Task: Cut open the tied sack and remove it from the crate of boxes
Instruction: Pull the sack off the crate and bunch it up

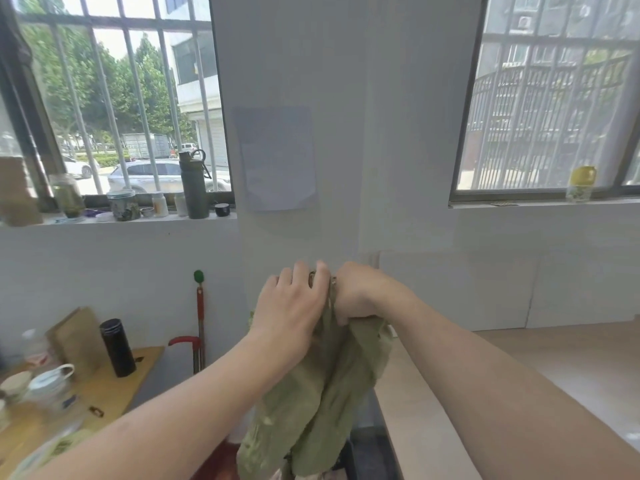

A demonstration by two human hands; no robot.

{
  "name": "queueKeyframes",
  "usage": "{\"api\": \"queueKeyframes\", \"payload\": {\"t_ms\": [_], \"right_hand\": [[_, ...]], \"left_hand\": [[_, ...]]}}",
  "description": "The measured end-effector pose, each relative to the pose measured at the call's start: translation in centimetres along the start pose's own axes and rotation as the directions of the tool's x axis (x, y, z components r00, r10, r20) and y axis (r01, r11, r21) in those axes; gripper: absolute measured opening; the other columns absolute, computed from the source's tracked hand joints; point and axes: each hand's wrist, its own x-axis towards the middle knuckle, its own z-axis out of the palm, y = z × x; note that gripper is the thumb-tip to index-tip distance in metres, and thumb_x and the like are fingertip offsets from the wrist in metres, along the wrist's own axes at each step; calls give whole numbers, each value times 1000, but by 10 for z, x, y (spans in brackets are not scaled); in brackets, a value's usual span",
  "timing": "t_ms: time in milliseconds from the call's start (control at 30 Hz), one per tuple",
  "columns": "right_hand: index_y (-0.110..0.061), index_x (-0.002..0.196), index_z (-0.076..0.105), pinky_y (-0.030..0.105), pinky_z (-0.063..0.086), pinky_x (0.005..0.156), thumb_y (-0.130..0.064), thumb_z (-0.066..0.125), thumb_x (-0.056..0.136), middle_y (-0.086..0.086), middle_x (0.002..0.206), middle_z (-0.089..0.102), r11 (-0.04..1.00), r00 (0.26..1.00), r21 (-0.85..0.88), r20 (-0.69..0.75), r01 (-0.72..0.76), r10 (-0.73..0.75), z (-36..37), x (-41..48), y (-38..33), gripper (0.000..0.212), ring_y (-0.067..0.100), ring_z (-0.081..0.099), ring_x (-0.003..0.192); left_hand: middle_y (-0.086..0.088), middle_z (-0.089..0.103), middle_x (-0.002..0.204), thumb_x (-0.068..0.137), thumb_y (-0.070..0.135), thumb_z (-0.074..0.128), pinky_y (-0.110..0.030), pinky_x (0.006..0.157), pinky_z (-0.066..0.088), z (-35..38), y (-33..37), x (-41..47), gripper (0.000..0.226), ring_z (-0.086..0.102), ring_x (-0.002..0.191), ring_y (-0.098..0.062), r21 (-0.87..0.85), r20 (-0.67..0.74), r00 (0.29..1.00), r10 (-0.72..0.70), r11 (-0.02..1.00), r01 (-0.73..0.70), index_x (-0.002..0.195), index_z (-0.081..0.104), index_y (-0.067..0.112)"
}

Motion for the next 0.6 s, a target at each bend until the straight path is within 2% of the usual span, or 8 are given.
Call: {"api": "queueKeyframes", "payload": {"t_ms": [67,133,233,333,400,467,533,600], "right_hand": [[-14,72,58,24,41,48,-16,80,73,2,66,58,998,995,-8,73,66,-65,-8,-6,1,22,20,57,56],[-14,75,60,24,41,47,-20,80,71,1,68,60,994,989,2,101,113,-112,-10,-9,5,22,21,58,57],[-17,89,60,31,52,63,-31,83,68,1,82,64,987,987,-11,1,159,-159,-2,-7,10,34,25,65,78],[-23,116,52,44,40,91,-50,78,68,3,110,60,930,936,-337,-255,149,-243,10,-7,13,61,29,59,104],[-19,119,54,47,32,97,-55,74,70,7,116,56,845,829,-522,-417,119,-374,21,-9,11,64,29,56,109],[-11,129,54,48,29,102,-57,76,66,9,119,58,832,761,-544,-492,112,-424,32,-9,8,81,30,56,110],[-4,140,49,48,32,102,-55,83,55,12,120,59,859,740,-508,-553,64,-382,42,-7,6,104,33,57,109],[-2,131,55,44,41,92,-33,87,53,13,109,63,879,687,-477,-641,-7,-342,46,-4,5,90,34,60,98]], "left_hand": [[-8,60,86,50,16,90,-38,55,48,12,-8,3,72,62,69,-32,-30,-122,991,51,998,-55,115,60,11],[-6,57,70,45,14,82,-34,46,38,17,-15,2,56,58,54,-33,-94,-172,981,91,990,-109,97,62,14],[-2,63,79,63,22,70,-33,53,37,13,-16,5,43,66,73,-33,-195,-74,997,37,979,-51,103,54,23],[2,68,88,70,23,60,-35,66,49,11,-20,14,28,66,89,-31,-371,90,992,-86,922,113,96,52,27],[2,70,86,68,21,58,-36,71,54,9,-24,19,21,66,88,-30,-481,154,975,-160,850,215,89,58,25],[2,70,82,68,17,56,-37,72,56,3,-28,26,16,66,84,-30,-573,215,957,-197,768,287,82,63,23],[-1,70,76,70,12,55,-37,70,57,-5,-30,34,12,67,78,-29,-638,258,942,-213,695,332,74,63,20],[-2,67,68,72,6,54,-34,63,53,-11,-31,41,12,64,70,-26,-698,273,938,-212,628,345,67,61,15]]}}
